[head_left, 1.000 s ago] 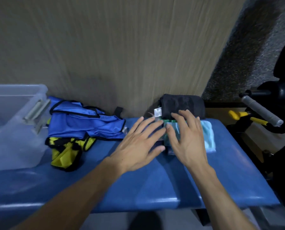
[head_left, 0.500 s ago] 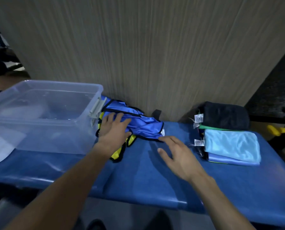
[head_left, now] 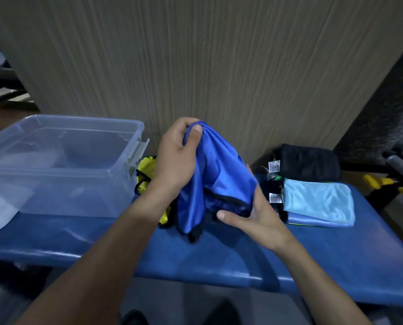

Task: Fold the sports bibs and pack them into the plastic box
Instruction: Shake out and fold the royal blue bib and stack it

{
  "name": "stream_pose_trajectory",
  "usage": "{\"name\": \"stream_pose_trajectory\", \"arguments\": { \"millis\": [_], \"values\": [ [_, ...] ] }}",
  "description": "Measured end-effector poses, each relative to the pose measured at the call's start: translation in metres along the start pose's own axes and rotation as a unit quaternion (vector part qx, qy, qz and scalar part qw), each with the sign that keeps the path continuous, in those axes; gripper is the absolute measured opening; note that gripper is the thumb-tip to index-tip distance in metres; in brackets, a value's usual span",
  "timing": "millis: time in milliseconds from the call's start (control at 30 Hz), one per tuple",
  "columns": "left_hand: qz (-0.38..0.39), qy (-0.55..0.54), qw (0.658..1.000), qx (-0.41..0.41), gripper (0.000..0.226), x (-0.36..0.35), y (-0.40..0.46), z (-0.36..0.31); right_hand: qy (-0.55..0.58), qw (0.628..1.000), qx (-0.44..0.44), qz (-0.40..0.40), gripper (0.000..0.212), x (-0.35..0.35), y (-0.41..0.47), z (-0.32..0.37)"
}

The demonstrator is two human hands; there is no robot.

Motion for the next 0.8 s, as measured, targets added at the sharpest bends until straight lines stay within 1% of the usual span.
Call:
{"name": "stream_pose_trajectory", "arguments": {
  "millis": [33,67,100,133,167,233,300,367,433,467,500,533,567,600,633,667,700,733,767,800],
  "values": [
    [-0.013,-0.101,0.994,0.037,0.017,-0.003,-0.001,-0.002,0.024,1.000,0.000,-0.007,0.106,0.000,-0.001,0.002],
    [-0.023,-0.186,0.980,0.072,0.017,-0.007,-0.002,-0.004,0.047,0.999,-0.005,-0.013,0.098,0.000,-0.003,0.003],
    [-0.031,-0.243,0.965,0.095,0.017,-0.009,-0.003,-0.006,0.075,0.997,-0.018,-0.013,0.083,0.000,-0.005,0.002],
    [-0.038,-0.265,0.957,0.108,0.018,-0.008,-0.003,-0.008,0.110,0.993,-0.040,0.000,0.064,-0.002,-0.006,0.000],
    [-0.043,-0.274,0.954,0.116,0.018,-0.005,-0.003,-0.006,0.156,0.986,-0.063,0.021,0.046,-0.007,-0.008,-0.001],
    [-0.057,-0.264,0.953,0.135,0.017,0.003,-0.001,0.001,0.254,0.960,-0.117,0.029,0.024,-0.011,-0.013,-0.005],
    [-0.066,-0.247,0.954,0.157,0.017,0.007,0.004,0.014,0.335,0.932,-0.141,0.005,0.023,-0.001,-0.012,-0.009],
    [-0.037,-0.196,0.964,0.177,0.024,0.002,0.008,0.033,0.397,0.906,-0.142,-0.022,0.026,0.011,-0.007,-0.014],
    [0.024,-0.093,0.973,0.211,0.028,-0.006,0.004,0.059,0.384,0.908,-0.158,-0.058,0.038,0.022,-0.003,-0.028],
    [0.060,-0.018,0.970,0.234,0.034,-0.007,-0.002,0.076,0.360,0.913,-0.178,-0.073,0.042,0.026,-0.003,-0.038],
    [0.102,0.087,0.960,0.246,0.046,-0.004,-0.010,0.090,0.331,0.919,-0.197,-0.079,0.042,0.028,-0.004,-0.047],
    [0.145,0.203,0.941,0.230,0.057,0.000,-0.014,0.095,0.297,0.927,-0.215,-0.075,0.040,0.028,-0.005,-0.055],
    [0.179,0.288,0.923,0.179,0.059,0.000,-0.015,0.093,0.265,0.933,-0.232,-0.066,0.039,0.026,-0.006,-0.061],
    [0.211,0.321,0.916,0.113,0.054,-0.006,-0.016,0.082,0.241,0.938,-0.243,-0.058,0.039,0.024,-0.006,-0.067],
    [0.252,0.301,0.917,0.073,0.048,-0.015,-0.020,0.075,0.221,0.941,-0.251,-0.052,0.039,0.022,-0.006,-0.071],
    [0.310,0.262,0.911,0.073,0.049,-0.026,-0.033,0.072,0.206,0.943,-0.257,-0.048,0.038,0.019,-0.005,-0.076],
    [0.383,0.228,0.890,0.100,0.059,-0.039,-0.052,0.076,0.198,0.943,-0.264,-0.049,0.037,0.017,-0.005,-0.080],
    [0.451,0.239,0.850,0.131,0.076,-0.048,-0.073,0.084,0.193,0.943,-0.266,-0.054,0.036,0.016,-0.004,-0.083],
    [0.505,0.294,0.800,0.136,0.093,-0.052,-0.091,0.093,0.187,0.944,-0.267,-0.059,0.035,0.015,-0.002,-0.086],
    [0.540,0.369,0.747,0.120,0.102,-0.053,-0.104,0.103,0.178,0.946,-0.265,-0.062,0.033,0.015,-0.001,-0.087]
  ]
}}
Point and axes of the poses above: each hand's wrist, its own y-axis towards the middle knuckle, its own x-axis out of the back of the hand, z = x × y, the point moved 10 cm from there along y, towards the middle knuckle, and after that the axes turned 9 degrees about -x, right-handed, at the moved point
